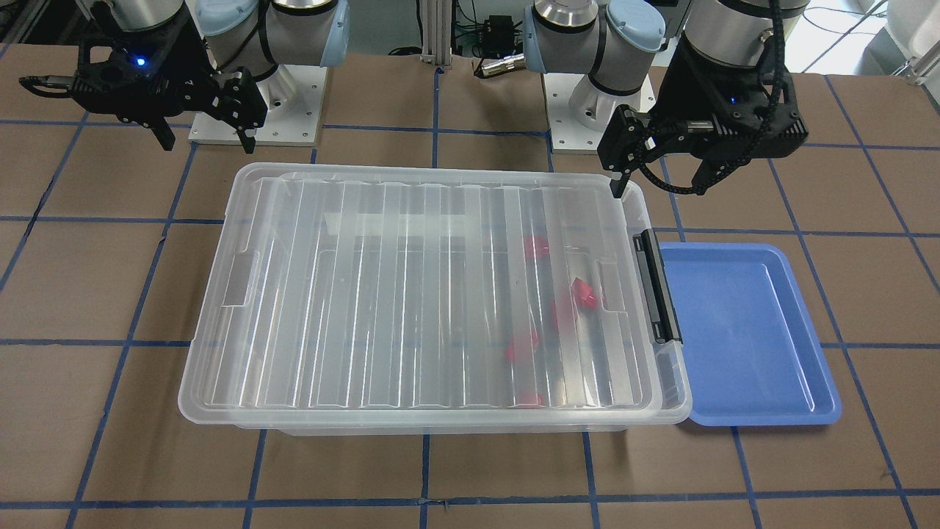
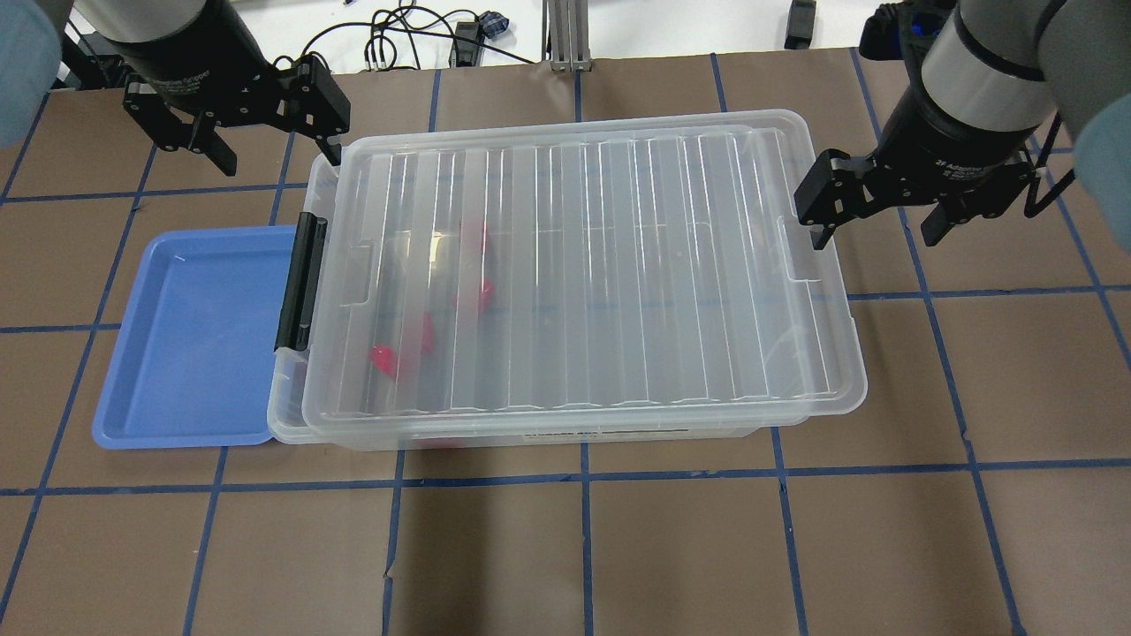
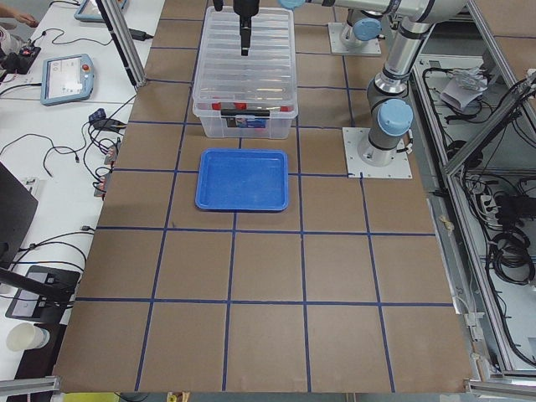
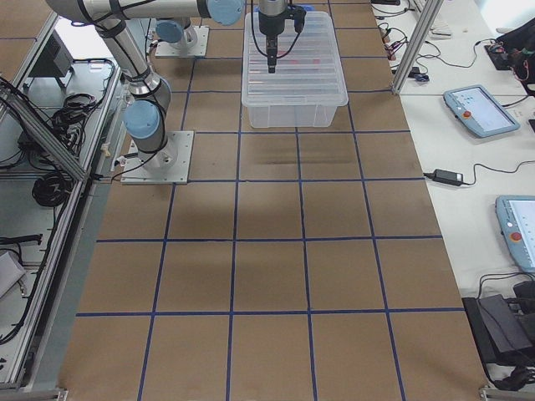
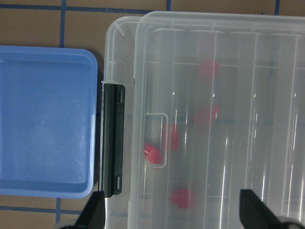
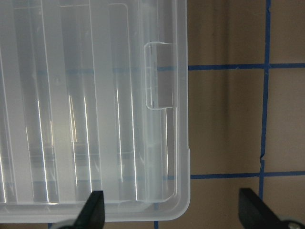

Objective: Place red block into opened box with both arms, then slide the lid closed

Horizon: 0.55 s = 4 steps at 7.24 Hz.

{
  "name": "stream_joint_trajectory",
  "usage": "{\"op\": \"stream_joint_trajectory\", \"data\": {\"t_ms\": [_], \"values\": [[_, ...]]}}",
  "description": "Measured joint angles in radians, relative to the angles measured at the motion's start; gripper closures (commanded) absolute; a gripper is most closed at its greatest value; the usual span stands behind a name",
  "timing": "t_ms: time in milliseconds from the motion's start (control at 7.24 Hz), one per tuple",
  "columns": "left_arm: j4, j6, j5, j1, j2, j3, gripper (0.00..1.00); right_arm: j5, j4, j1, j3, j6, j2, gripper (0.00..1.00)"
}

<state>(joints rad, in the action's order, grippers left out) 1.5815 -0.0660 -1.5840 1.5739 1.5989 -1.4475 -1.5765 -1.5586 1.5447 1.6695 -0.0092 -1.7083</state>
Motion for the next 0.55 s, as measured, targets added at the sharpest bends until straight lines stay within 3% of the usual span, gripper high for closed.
{"op": "stream_joint_trajectory", "data": {"t_ms": [552], "values": [[0.0, 0.0, -0.002, 0.0, -0.002, -0.002, 0.0, 0.001, 0.0, 0.0, -0.009, 0.0, 0.0, 0.0]]}}
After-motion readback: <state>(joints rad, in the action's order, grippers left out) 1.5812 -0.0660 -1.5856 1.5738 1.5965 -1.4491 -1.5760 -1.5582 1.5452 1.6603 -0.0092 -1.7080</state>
